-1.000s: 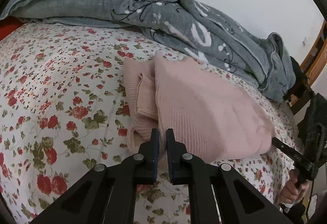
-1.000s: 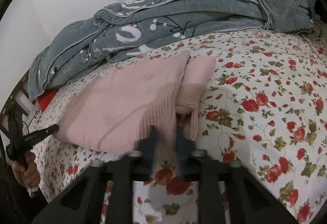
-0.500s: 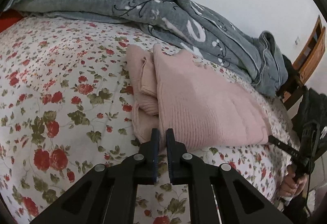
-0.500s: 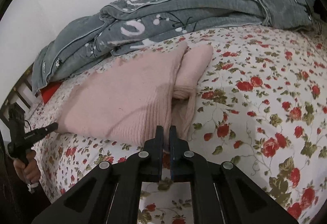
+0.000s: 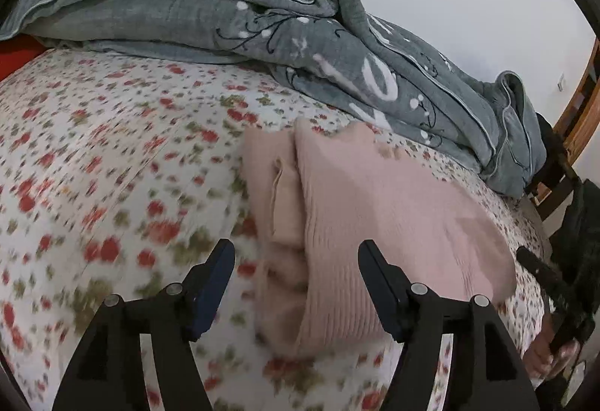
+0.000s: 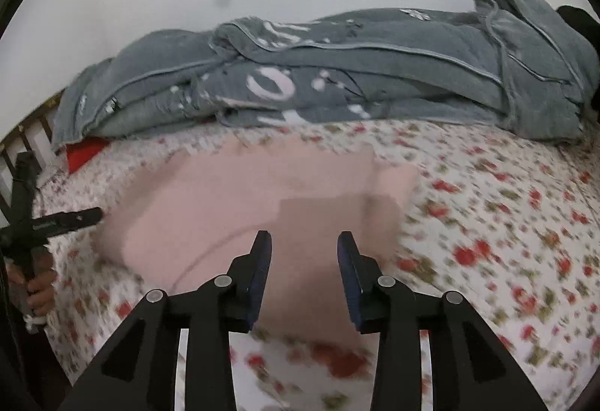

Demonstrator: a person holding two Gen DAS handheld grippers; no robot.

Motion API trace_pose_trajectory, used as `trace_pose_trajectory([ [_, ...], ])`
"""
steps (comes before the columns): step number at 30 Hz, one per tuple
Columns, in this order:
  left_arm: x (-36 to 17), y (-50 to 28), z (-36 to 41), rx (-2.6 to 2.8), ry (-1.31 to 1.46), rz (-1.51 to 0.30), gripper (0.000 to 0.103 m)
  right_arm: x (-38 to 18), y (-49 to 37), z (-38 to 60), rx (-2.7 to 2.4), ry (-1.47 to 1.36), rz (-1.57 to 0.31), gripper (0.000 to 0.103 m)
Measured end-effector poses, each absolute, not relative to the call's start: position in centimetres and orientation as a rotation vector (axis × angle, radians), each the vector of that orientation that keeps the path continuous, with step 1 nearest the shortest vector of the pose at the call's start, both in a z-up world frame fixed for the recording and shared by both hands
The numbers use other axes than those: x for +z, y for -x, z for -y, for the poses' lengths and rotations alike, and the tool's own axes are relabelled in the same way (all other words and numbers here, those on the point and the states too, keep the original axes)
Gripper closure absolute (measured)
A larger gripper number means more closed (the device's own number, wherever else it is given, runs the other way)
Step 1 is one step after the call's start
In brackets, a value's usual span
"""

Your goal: Fold small clothes

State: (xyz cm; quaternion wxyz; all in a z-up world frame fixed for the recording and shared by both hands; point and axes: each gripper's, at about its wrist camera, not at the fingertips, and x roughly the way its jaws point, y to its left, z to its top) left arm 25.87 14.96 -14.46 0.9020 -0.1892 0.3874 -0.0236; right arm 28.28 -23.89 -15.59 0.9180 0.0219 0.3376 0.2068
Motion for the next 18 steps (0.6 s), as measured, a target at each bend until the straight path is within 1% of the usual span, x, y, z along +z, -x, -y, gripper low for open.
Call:
trace_pose_trajectory([
  [4, -15.8, -28.5, -14.7, -0.033, 0.426, -0.849, 0.036, -16.8, -29.0, 20.2, 0.475, -0.069, -0.711, 0.067],
  [7, -17.7, -30.0, -14.5, -0.041, 0.447, -0.906, 0.036, -18.9, -29.5, 17.3, 0.479, -0.062, -0.764, 0.066],
  [11, -18.5, -30.4, -14.4, -0.049, 0.453, -0.874, 0.036, -20.7, -29.9, 15.0, 0.411, 0.015, -0.806, 0.066],
  [18, -19.0, -30.4, -14.0, -0.044, 0.429, -0.837, 0.036, -20.3, -32.3, 13.3, 0.323, 0.016, -0.818, 0.065],
])
